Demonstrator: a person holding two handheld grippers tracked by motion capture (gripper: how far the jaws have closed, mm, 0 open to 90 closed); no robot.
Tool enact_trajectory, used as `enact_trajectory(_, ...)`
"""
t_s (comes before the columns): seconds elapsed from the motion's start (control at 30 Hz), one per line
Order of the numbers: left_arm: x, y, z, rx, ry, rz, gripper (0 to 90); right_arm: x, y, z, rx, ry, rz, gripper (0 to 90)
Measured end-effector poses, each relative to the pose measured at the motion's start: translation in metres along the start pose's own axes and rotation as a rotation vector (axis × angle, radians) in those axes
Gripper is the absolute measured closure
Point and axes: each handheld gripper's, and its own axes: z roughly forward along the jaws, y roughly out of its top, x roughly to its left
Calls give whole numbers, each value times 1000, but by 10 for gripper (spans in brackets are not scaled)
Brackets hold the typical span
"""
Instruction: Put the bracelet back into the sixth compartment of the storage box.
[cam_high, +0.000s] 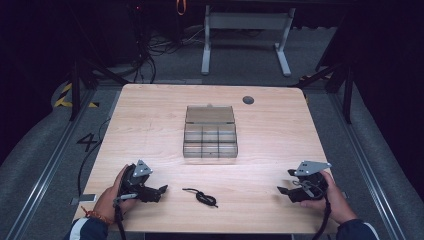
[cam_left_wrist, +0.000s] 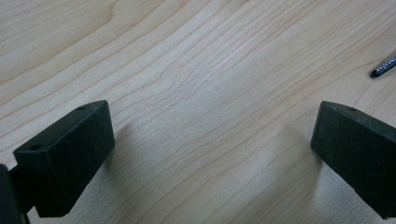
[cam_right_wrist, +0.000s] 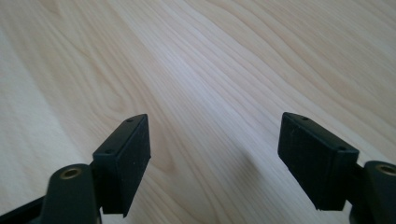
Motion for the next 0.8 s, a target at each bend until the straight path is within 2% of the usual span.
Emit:
enact_trajectory(0.07, 0, 0, 0, 0, 0, 0, 0, 4, 5, 0, 2, 1, -19, 274)
enact_trajectory(0.1, 0, 0, 0, 0, 0, 0, 0, 16, 20, 2, -8, 37, -60, 292)
enact_trajectory(0.2, 0, 0, 0, 0, 0, 0, 0, 31, 36, 5, -16, 73, -114, 308)
enact_trajectory(0.47, 0, 0, 0, 0, 0, 1, 0, 70, 71, 15, -26, 181, -216, 349)
enact_trajectory(0.57, 0, 0, 0, 0, 1, 1, 0, 77, 77, 19, -23, 198, -235, 353)
enact_trajectory(0.6, 0, 0, 0, 1, 0, 0, 0, 85, 83, 24, -17, 214, -263, 359)
enact_trajectory(0.63, 0, 0, 0, 1, 0, 0, 0, 85, 83, 24, -17, 214, -263, 359)
enact_trajectory(0.8, 0, 0, 0, 0, 0, 0, 0, 102, 97, 37, 1, 251, -311, 369)
